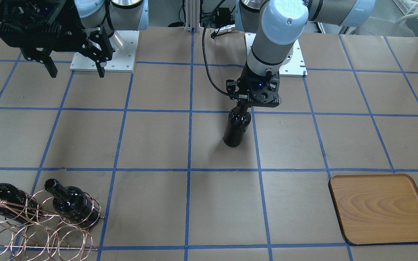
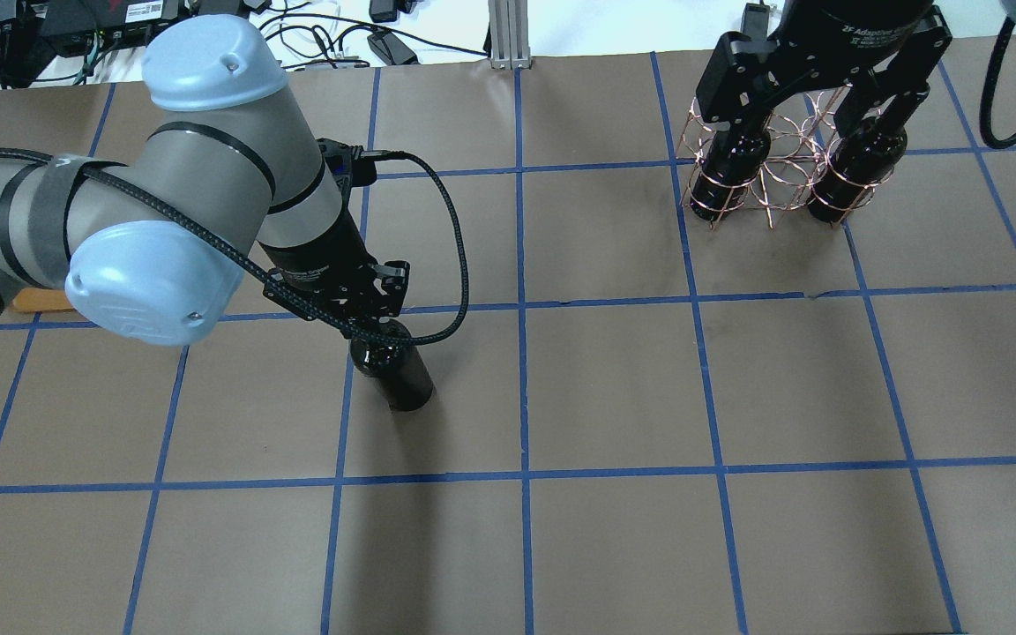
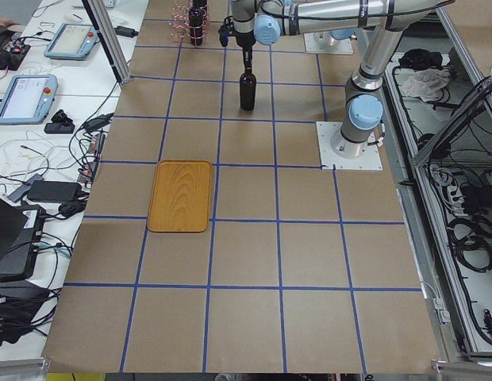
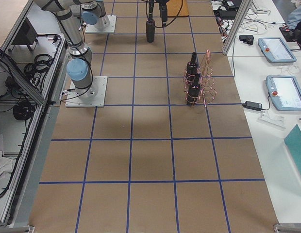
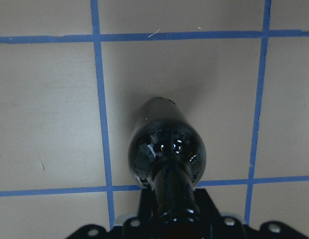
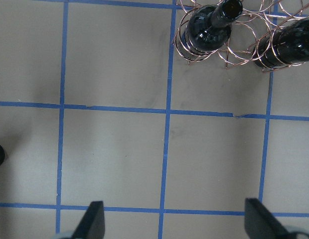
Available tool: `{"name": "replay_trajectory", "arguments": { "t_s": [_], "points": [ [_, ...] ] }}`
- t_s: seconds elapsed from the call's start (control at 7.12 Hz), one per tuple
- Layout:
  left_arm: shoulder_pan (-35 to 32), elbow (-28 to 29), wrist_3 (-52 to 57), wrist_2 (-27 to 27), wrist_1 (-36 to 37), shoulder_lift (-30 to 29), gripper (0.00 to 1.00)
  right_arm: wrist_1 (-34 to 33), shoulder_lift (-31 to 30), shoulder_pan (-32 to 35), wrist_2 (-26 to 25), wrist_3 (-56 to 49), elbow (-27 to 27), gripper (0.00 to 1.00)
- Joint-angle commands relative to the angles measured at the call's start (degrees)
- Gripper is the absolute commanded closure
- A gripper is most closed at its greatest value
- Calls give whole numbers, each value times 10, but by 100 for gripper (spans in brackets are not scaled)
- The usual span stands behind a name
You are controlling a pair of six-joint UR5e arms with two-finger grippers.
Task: Take wine from basket and place on tray
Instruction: 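Lower the left gripper onto the standing bottle neck and close, then carry the bottle with the left gripper over the wooden tray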
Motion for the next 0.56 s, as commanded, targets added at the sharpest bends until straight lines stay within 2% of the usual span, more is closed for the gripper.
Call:
{"name": "replay_trajectory", "arguments": {
  "t_s": [0.0,0.14,0.28,0.42],
  "points": [
    [9,49,27,25,-2,-6,100,24,2,-1,-3,16,-8,0],
    [24,91,70,38,-9,-23,100,27,1,-1,-3,20,-10,0],
    [62,130,80,34,-18,-45,100,28,-1,-1,-3,20,-9,0],
    [106,180,149,36,-39,-67,100,29,-1,-2,-3,20,-8,0]
  ]
}}
